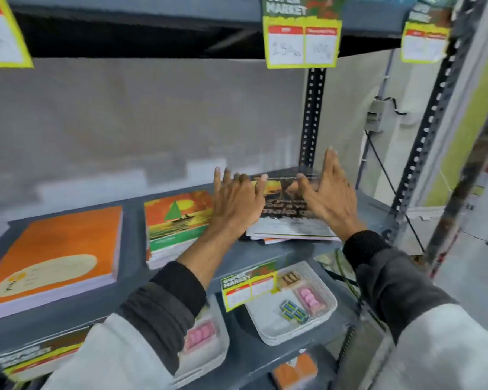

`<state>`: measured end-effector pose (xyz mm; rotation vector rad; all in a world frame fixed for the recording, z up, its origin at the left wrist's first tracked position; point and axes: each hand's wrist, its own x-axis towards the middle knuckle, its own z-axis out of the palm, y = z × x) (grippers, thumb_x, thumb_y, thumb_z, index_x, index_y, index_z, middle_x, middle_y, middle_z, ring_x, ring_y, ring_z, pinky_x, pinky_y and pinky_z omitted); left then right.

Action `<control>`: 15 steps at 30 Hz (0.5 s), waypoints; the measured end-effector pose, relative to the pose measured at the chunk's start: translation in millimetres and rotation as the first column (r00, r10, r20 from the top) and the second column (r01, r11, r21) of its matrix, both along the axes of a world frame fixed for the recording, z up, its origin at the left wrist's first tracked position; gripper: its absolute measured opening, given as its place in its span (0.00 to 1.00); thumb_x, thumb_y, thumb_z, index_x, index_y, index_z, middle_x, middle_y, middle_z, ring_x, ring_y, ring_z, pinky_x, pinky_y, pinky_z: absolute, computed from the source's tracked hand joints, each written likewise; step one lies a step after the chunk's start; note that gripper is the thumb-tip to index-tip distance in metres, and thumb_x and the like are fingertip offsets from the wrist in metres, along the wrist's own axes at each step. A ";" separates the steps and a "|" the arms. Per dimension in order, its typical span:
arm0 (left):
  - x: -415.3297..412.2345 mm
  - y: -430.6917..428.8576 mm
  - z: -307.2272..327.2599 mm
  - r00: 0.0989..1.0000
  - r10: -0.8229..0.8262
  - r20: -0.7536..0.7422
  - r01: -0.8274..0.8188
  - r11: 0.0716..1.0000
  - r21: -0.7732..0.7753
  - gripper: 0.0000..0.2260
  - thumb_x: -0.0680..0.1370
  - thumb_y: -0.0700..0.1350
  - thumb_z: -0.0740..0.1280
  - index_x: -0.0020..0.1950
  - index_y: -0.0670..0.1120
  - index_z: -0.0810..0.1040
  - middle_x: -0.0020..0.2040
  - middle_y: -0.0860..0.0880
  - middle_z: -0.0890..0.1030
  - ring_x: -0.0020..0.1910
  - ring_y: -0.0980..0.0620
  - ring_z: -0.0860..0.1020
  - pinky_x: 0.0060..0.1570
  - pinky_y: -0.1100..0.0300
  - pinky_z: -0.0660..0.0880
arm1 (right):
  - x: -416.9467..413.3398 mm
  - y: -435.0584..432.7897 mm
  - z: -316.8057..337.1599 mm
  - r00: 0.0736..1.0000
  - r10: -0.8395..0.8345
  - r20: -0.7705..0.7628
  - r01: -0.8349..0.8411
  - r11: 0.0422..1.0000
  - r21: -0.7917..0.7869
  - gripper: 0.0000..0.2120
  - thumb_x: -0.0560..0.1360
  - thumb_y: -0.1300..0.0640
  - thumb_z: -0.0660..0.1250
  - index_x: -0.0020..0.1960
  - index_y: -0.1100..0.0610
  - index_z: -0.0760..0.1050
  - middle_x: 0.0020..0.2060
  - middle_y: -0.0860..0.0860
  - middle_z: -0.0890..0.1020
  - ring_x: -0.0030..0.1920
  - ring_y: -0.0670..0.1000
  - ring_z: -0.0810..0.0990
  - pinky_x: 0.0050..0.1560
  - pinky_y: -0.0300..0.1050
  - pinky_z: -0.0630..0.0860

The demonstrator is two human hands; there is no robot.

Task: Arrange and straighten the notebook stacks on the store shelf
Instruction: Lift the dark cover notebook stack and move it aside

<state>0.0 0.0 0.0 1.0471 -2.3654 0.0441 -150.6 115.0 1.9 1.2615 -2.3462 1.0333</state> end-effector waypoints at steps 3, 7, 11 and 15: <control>-14.8 -1.1 -11.0 0.995 -0.017 0.103 0.006 0.994 0.111 0.34 0.81 0.60 0.38 0.64 0.42 0.77 0.68 0.38 0.74 0.77 0.40 0.57 0.75 0.42 0.39 | -27.1 11.2 -13.4 0.991 -0.068 0.115 0.052 0.989 0.139 0.44 0.78 0.36 0.57 0.80 0.60 0.41 0.76 0.63 0.63 0.74 0.63 0.66 0.70 0.62 0.65; -33.6 -4.0 -26.2 0.986 -0.047 0.158 0.006 0.968 0.252 0.32 0.82 0.59 0.41 0.67 0.41 0.74 0.75 0.41 0.67 0.77 0.40 0.54 0.74 0.42 0.38 | -39.9 14.2 -31.6 0.920 0.001 0.391 -0.073 0.983 0.170 0.46 0.78 0.39 0.63 0.80 0.62 0.41 0.66 0.62 0.77 0.66 0.63 0.75 0.64 0.57 0.72; -41.7 -1.9 -26.7 0.994 0.015 0.105 -0.051 0.936 0.349 0.25 0.83 0.57 0.50 0.54 0.39 0.78 0.66 0.35 0.75 0.73 0.36 0.63 0.74 0.43 0.44 | -45.5 10.9 -39.2 0.866 0.055 0.496 -0.092 0.995 0.050 0.43 0.76 0.48 0.70 0.80 0.60 0.48 0.67 0.59 0.78 0.66 0.60 0.75 0.62 0.49 0.72; -44.3 5.5 -23.7 0.995 0.043 -0.095 0.002 0.906 0.424 0.13 0.80 0.46 0.59 0.61 0.41 0.74 0.59 0.39 0.79 0.65 0.38 0.71 0.72 0.45 0.60 | -46.2 12.5 -45.3 0.844 0.103 0.526 -0.105 0.994 -0.027 0.40 0.77 0.51 0.71 0.80 0.57 0.51 0.68 0.58 0.77 0.66 0.58 0.75 0.59 0.45 0.70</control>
